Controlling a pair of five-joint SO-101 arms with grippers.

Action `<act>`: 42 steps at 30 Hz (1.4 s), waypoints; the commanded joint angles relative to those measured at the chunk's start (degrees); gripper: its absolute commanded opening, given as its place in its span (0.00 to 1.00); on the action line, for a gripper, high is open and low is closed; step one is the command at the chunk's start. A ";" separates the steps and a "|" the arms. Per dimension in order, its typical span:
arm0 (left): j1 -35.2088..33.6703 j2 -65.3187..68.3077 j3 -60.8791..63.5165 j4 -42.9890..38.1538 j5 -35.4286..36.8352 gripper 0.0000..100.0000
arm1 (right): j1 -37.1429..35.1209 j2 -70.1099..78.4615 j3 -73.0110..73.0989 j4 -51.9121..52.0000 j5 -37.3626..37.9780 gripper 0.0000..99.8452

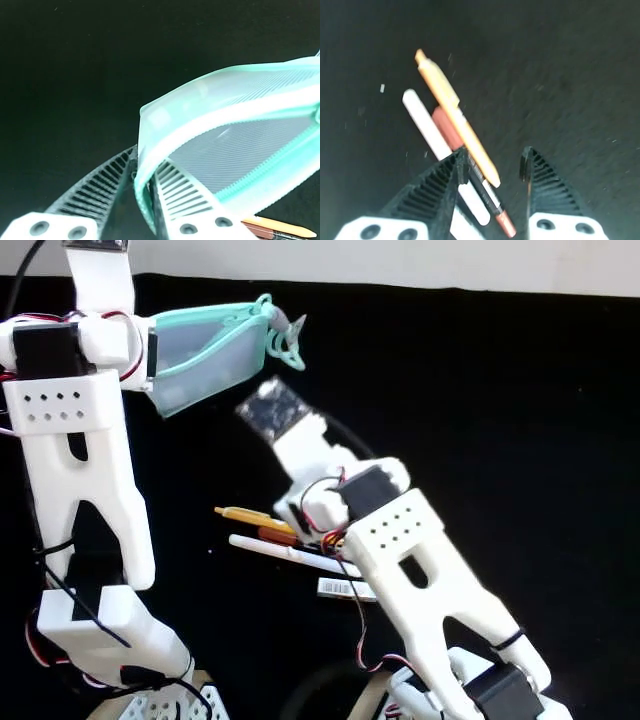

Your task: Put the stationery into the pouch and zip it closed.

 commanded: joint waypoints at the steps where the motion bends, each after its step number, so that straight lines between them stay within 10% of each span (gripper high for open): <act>1: -0.40 -2.42 -2.33 -1.14 0.44 0.01 | -2.77 -2.07 3.74 -0.92 2.20 0.18; 37: -0.31 -2.42 1.01 -1.05 0.44 0.01 | -5.85 -1.98 29.93 -12.00 19.25 0.18; 42: -0.31 -2.42 1.01 -1.05 0.44 0.01 | -6.29 -1.45 29.76 -12.00 19.25 0.02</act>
